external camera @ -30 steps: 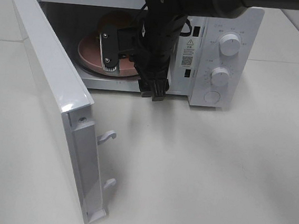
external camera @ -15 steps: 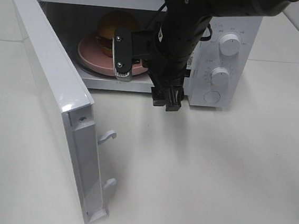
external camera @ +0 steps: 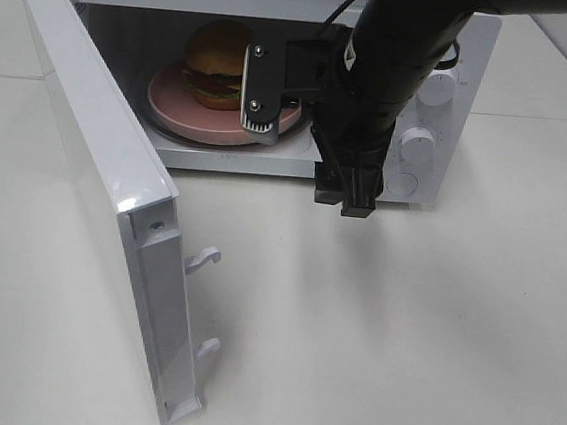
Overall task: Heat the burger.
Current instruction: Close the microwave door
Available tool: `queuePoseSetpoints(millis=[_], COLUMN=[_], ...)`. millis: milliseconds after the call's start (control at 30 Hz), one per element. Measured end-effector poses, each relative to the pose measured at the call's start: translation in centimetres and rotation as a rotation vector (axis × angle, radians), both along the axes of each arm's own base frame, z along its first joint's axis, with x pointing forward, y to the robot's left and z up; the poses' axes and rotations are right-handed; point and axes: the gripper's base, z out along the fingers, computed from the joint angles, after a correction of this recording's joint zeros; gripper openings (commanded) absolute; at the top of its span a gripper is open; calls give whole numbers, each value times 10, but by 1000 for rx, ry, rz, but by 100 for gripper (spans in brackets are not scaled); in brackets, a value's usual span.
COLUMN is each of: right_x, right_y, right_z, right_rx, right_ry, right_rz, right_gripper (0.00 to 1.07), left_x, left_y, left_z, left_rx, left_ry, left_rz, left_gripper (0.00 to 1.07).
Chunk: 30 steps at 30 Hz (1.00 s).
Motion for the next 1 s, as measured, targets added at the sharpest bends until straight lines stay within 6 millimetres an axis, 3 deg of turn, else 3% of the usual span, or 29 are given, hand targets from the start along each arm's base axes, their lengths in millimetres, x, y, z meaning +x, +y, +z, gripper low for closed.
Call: queuePoseSetpoints(millis=[300,467,533,633,733,800,900,967,1000], right_x=[-35,-49,-64,-66,-71,-71,-69,-60,-60], right_y=[-28,-39,-53,-57,-74,-101,-107,-137,-137], right_z=[18,20,20,19,15,9,7,2,2], right_rx=[60,75,97,110,174,262,273,324,324], right_ry=[18,26,36,43,57,68,74,83,83], right_rz=[-148,-187,-232,-252,-366,-588,-641,-888,-888], right_gripper=[77,76,77,77,76,77,77,76,76], left_x=[0,0,0,0,0,0,0,0,0], left_y=[0,0,0,0,0,0,0,0,0], left_z=[0,0,0,0,0,0,0,0,0], left_rx=[0,0,0,0,0,0,0,0,0], left_ry=[0,0,0,0,0,0,0,0,0], left_rz=[0,0,0,0,0,0,0,0,0], left_gripper=[102,102,102,102,102,102,102,102,102])
